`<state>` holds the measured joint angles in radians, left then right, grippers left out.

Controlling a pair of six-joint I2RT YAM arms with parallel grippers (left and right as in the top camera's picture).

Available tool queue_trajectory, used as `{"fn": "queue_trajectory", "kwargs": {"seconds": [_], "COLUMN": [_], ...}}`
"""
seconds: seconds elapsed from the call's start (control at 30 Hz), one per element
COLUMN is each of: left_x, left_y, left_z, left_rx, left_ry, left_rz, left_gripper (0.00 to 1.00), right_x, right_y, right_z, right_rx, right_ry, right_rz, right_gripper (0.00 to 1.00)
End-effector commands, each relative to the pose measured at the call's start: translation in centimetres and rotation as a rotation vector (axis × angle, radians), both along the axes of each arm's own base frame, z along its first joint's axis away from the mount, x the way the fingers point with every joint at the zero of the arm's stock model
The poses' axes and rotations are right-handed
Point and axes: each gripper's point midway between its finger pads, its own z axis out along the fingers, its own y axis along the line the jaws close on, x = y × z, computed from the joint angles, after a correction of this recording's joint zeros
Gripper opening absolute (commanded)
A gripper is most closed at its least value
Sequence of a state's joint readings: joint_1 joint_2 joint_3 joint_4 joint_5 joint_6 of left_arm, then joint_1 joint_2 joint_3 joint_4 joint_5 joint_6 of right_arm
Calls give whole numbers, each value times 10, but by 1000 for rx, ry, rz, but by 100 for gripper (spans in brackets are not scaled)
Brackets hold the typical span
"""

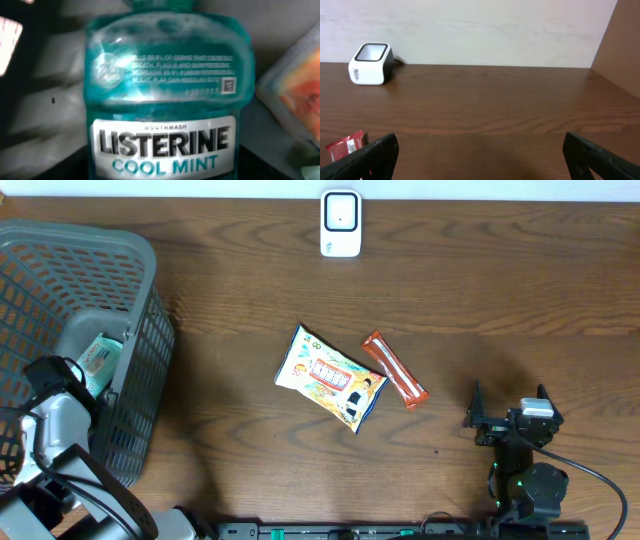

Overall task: Scan the item barcode
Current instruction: 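Reach the left gripper into the basket and grasp the Listerine bottle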

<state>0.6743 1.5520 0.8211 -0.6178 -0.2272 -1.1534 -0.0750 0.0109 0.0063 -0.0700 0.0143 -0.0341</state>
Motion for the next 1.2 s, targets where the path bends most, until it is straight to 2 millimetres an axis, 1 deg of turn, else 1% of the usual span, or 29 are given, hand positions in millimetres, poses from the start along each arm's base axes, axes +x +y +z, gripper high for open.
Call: {"fn": "queue_trajectory", "kwargs": {"seconds": [0.0,0.07,0.17,0.23,0.33,0.43,0.5,0.53,0.6,0.73,0.8,0.83,0.9,1.0,1.03,1.1,1.17], "left_x": [-14,-14,-8,-1,18,43,56,62,72,93,100,104,108,108,105,104,105], "left_y": [-15,-15,-11,-7,-2,3,3,3,1,-6,-12,-18,-27,-41,-49,-60,-75], "left_z": [-21,-20,-17,-11,5,35,55,68,90,148,175,193,218,251,270,288,309], "left_rx": [-69,-68,-62,-59,-51,-23,-5,8,28,89,118,136,155,179,193,196,180], "left_ry": [45,43,35,20,-40,-153,-227,-274,-351,-549,-642,-706,-803,-926,-994,-1065,-1157], "left_rz": [9,9,-19,-66,-143,-205,-236,-248,-267,-330,-367,-396,-429,-447,-454,-473,-522], "left_gripper": [52,43,36,32,28,28,28,28,28,28,28,28,28,28,28,28,28], "right_x": [0,0,0,0,0,0,0,0,0,0,0,0,0,0,0,0,0], "right_y": [1,1,1,1,1,1,1,1,1,1,1,1,1,1,1,1,1], "right_z": [0,0,0,0,0,0,0,0,0,0,0,0,0,0,0,0,0], "right_rx": [-8,-8,-8,-8,-8,-8,-8,-8,-8,-8,-8,-8,-8,-8,-8,-8,-8], "right_ry": [0,0,0,0,0,0,0,0,0,0,0,0,0,0,0,0,0], "right_rz": [4,4,4,4,4,5,4,4,4,4,4,4,4,4,4,4,4], "right_gripper": [99,99,99,99,99,99,99,99,99,99,99,99,99,99,99,99,99]}}
